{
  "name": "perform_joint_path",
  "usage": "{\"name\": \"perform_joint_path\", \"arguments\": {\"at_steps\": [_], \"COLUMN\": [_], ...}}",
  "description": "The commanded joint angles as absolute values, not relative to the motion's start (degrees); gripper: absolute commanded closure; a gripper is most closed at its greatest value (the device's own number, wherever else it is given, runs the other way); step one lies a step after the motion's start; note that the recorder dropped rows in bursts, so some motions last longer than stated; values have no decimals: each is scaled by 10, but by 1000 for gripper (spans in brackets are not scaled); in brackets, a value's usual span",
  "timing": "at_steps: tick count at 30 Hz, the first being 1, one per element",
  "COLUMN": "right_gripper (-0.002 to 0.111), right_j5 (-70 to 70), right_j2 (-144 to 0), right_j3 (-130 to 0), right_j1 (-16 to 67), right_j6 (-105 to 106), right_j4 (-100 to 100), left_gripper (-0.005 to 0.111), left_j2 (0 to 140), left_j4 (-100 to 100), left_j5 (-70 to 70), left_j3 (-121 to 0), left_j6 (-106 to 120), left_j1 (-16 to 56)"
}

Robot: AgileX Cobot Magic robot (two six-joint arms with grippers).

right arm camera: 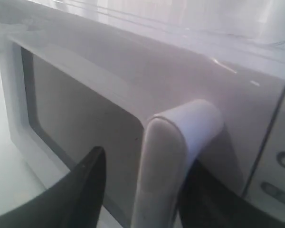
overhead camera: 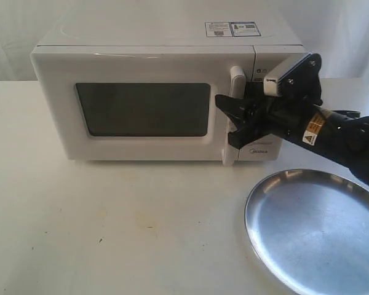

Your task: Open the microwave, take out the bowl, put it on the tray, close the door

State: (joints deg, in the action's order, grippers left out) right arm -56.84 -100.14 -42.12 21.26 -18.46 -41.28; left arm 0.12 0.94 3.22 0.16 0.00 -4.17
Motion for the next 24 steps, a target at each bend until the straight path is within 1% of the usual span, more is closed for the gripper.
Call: {"name": "perform_joint_path", "arguments": {"at_steps": [1,2,3,4,7,10,12,15,18,22,24], "right_gripper": [80,90,103,108,108,108,108,108,108,108,108], "right_j5": [-525,-522,-521,-526,-532,-559,-599,-700,-700,-700,-678], "right_j2": [-1014,-1015,-1016,-1016,-1015,-1007,-998,-981,-954,-919,-896], "right_j3": [-443,-445,-446,-446,-446,-446,-441,-415,-388,-349,-328], "right_j1": [228,229,229,229,229,229,229,228,227,227,227], "right_j6": [-209,-210,-209,-209,-209,-235,-251,-238,-225,-215,-208], "right_j4": [-393,-391,-392,-392,-406,-491,-564,-599,-646,-649,-643], "left_gripper": [107,107,107,107,107,107,107,107,107,107,107], "left_j2": [0,0,0,0,0,0,0,0,0,0,0], "left_j4": [5,5,5,5,5,5,5,5,5,5,5], "left_j5": [34,34,34,34,34,34,34,34,34,33,34], "left_j3": [0,0,0,0,0,0,0,0,0,0,0], "left_j6": [0,0,0,0,0,0,0,0,0,0,0], "left_j1": [-39,-39,-39,-39,-39,-39,-39,-39,-39,-40,-40]}}
